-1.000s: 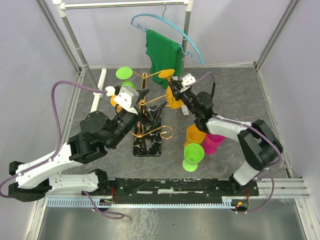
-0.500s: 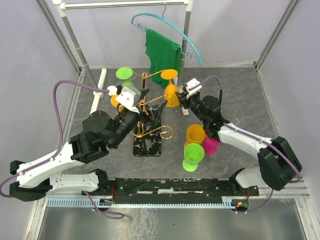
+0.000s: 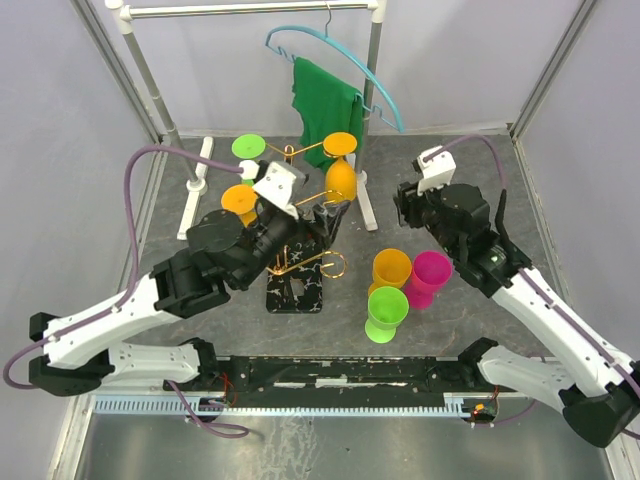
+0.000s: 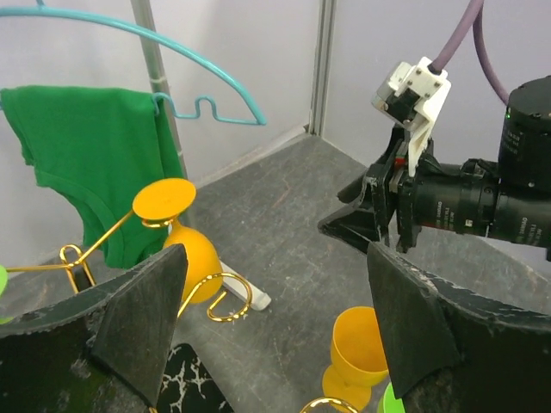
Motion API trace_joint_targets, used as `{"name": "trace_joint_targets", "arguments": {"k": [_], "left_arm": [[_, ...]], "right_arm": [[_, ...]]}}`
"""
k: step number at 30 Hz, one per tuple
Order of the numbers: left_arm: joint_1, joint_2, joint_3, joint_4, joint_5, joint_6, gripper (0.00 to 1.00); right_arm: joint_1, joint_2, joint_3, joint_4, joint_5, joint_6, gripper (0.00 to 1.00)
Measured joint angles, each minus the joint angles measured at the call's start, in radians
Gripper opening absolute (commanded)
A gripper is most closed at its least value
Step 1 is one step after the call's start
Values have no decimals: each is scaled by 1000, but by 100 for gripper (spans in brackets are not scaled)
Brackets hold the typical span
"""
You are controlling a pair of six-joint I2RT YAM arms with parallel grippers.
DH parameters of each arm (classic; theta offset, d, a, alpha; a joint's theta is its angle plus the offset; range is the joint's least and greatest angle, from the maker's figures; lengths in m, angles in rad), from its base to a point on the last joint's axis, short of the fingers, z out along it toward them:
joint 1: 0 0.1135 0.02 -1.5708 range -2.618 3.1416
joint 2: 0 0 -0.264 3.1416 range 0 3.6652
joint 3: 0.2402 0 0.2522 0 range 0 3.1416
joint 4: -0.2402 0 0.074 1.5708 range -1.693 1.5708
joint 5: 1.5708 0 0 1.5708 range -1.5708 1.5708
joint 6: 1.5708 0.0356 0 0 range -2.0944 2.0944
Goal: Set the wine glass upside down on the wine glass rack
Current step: Pick up the wine glass at the center of the board.
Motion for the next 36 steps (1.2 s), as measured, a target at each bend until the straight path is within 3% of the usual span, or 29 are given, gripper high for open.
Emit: {"name": "trace_joint_targets", "arguments": {"k": [3, 7, 15, 27, 36], "left_arm": [[0, 39, 32, -53, 9, -29, 99], [0, 95, 75, -138, 24, -67, 99], [0, 294, 230, -332, 77, -111, 99], [0, 730, 556, -669, 108, -110, 99], [18, 821, 604, -780, 97, -110, 99]], "right_arm": [[0, -27, 6, -153, 22, 46, 68], [0, -51, 10, -343, 92, 104, 77], [0, -124, 130, -638, 301, 222, 79], [0, -224, 164, -832, 446, 275, 80], [0, -313, 192, -879, 473, 274, 80]]}}
